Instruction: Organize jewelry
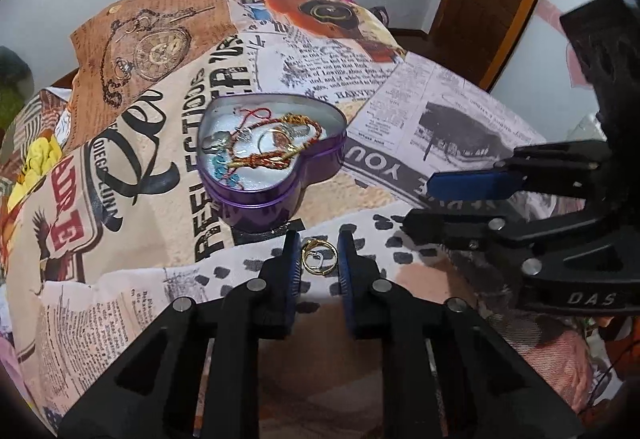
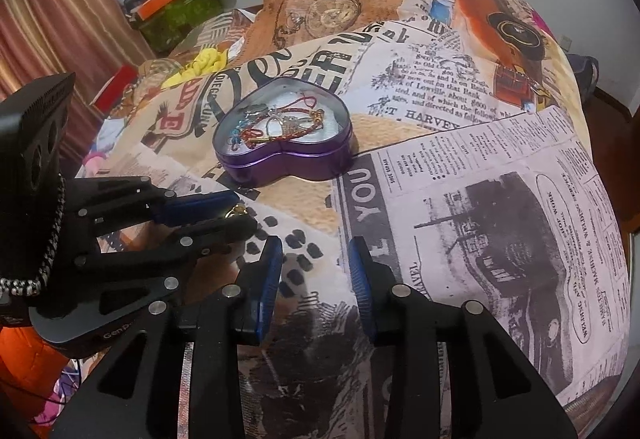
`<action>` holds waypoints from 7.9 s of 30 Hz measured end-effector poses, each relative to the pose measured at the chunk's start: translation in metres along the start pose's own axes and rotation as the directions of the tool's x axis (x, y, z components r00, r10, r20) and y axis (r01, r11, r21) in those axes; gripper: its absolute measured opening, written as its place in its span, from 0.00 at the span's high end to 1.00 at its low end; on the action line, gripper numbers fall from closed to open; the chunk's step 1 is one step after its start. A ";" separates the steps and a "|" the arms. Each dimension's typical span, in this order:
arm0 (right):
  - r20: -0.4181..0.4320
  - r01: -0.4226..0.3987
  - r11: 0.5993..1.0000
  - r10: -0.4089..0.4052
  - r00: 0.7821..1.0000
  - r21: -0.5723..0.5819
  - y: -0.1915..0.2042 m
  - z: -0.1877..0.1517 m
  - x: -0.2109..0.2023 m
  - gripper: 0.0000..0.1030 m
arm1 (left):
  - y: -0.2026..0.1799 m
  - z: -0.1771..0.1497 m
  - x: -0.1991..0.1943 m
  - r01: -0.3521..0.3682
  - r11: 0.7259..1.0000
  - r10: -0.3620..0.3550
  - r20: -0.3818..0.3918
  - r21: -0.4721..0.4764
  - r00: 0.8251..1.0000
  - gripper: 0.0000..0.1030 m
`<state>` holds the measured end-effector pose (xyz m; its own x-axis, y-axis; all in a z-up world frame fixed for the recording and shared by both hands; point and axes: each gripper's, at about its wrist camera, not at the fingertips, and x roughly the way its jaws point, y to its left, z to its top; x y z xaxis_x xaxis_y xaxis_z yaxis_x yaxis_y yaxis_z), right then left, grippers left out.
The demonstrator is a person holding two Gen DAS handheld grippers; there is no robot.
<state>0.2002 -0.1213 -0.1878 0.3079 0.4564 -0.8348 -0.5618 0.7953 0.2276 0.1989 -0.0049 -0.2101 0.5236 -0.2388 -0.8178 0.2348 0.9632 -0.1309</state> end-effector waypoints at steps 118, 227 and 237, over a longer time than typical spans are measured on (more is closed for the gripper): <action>0.542 0.175 0.985 -0.141 0.828 -0.010 0.066 0.031 -0.181 0.81 | -0.007 0.034 -0.211 -0.136 0.983 0.182 0.524 -0.124 0.832 0.71; 0.735 0.318 0.938 -0.312 0.602 0.137 0.113 -0.035 -0.250 0.02 | -0.048 -0.024 -0.279 -0.185 0.959 0.284 0.687 -0.216 0.669 0.01; 0.716 0.328 0.934 -0.326 0.617 0.142 0.111 -0.033 -0.243 0.02 | -0.046 -0.022 -0.271 -0.190 0.959 0.284 0.675 -0.211 0.681 0.01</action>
<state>0.0377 -0.1565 0.0239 0.9230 0.3083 -0.2302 -0.3145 0.9492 0.0102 0.0284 0.0177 0.0052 0.9760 0.0272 -0.2160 -0.0473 0.9950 -0.0884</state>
